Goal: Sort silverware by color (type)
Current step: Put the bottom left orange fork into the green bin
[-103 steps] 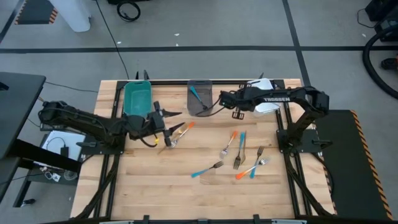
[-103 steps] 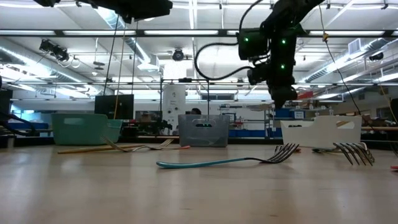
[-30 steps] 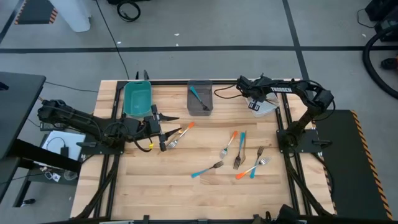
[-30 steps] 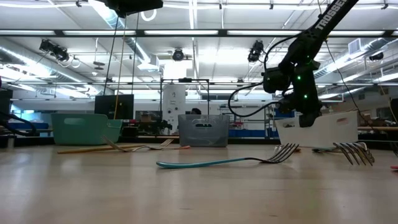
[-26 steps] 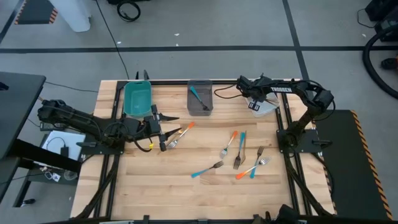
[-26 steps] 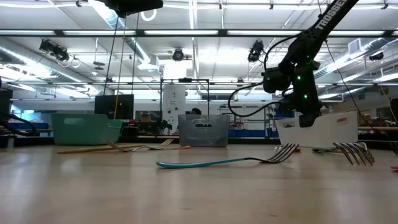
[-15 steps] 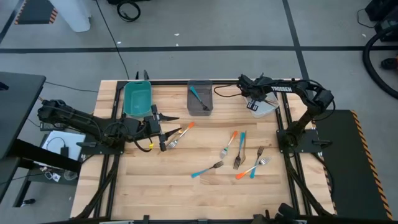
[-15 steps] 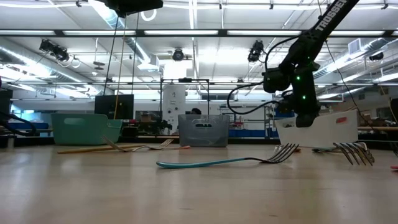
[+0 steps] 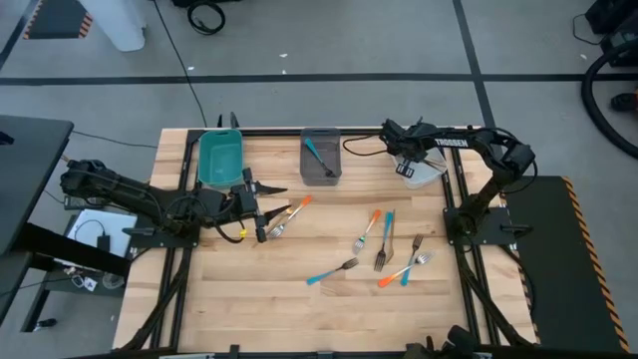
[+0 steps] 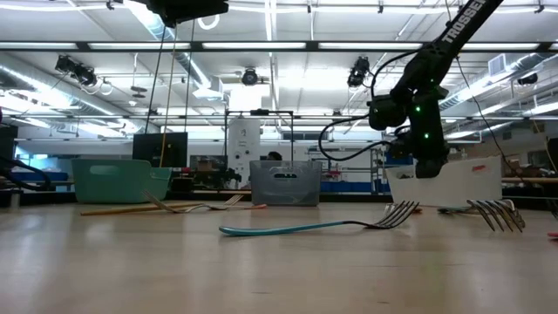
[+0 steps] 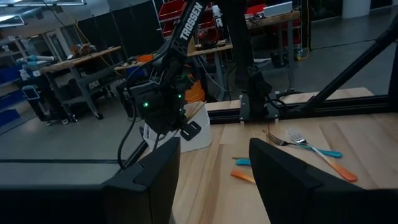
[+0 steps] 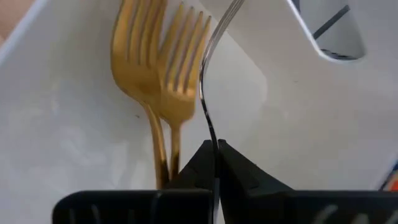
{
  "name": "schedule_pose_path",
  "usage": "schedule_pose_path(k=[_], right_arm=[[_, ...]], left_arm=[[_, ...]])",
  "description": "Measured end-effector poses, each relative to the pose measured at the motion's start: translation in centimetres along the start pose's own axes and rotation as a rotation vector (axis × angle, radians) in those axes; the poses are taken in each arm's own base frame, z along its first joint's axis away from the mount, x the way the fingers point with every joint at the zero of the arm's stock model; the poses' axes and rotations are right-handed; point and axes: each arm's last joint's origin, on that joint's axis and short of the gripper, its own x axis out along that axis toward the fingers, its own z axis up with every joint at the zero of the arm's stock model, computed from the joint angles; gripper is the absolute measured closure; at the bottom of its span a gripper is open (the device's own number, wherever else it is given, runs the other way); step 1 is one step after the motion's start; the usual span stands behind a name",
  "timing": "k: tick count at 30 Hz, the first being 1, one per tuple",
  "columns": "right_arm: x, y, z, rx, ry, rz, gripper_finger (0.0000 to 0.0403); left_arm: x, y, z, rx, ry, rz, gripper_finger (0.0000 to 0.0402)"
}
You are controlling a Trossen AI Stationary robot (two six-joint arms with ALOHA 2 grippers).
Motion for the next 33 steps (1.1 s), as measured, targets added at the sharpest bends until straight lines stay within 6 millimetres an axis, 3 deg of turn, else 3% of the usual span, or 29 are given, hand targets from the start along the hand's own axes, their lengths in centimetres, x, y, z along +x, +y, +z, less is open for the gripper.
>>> schedule_pose_path(k=[19, 33], right_arm=[[-2.3, -1.7, 1.1, 0.01, 0.006, -0.014, 0.0392], [-3.1, -0.9, 0.9, 0.002, 0.029, 0.096, 0.0392]], left_arm=[[0.0, -0.1, -0.6, 0.007, 0.057, -0.009, 0.0201], [-0.2, -0.2, -2.2, -0.022, 0.202, -0.018, 0.0201]])
